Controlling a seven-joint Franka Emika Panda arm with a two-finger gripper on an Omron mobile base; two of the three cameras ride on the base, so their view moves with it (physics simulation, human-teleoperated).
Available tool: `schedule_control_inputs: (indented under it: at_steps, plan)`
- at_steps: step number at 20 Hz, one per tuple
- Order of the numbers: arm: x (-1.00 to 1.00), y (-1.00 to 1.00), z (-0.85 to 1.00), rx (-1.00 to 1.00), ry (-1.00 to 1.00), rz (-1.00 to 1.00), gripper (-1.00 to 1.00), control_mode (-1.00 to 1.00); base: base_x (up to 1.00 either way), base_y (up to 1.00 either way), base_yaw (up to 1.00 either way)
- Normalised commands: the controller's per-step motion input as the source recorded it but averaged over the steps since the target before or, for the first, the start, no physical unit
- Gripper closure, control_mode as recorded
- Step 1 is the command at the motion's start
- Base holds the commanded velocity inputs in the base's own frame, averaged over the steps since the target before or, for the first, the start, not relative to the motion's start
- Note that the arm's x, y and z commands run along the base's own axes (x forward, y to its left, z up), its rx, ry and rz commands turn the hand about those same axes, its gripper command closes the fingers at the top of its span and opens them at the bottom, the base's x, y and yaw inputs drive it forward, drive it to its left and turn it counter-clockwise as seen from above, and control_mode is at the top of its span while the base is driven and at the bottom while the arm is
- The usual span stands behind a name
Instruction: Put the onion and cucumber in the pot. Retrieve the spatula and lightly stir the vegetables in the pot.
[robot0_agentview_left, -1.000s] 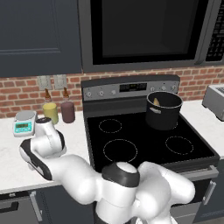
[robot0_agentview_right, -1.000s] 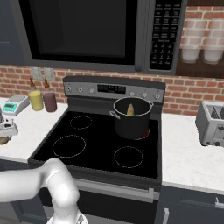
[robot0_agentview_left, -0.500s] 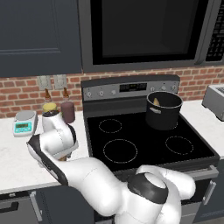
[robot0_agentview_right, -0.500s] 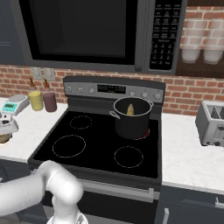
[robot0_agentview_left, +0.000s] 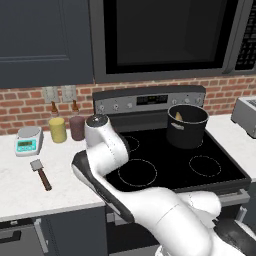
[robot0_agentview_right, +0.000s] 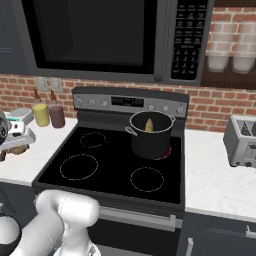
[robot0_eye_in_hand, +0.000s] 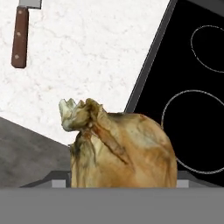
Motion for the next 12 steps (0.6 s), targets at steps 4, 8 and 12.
schedule_control_inputs:
  at_steps: [4,8,12]
  plan:
    - [0.06,-1.00,0.60,0.00,-0.17,-0.15,1.00,-1.00,0.00,0.00,0.00]
    - [0.07,-1.00,0.72,0.06,-0.08,-0.17,1.00,-1.00,0.00,0.00,0.00]
    - [0.03,-1.00,0.72,0.09,-0.05,-0.18,1.00,-1.00,0.00,0.00,0.00]
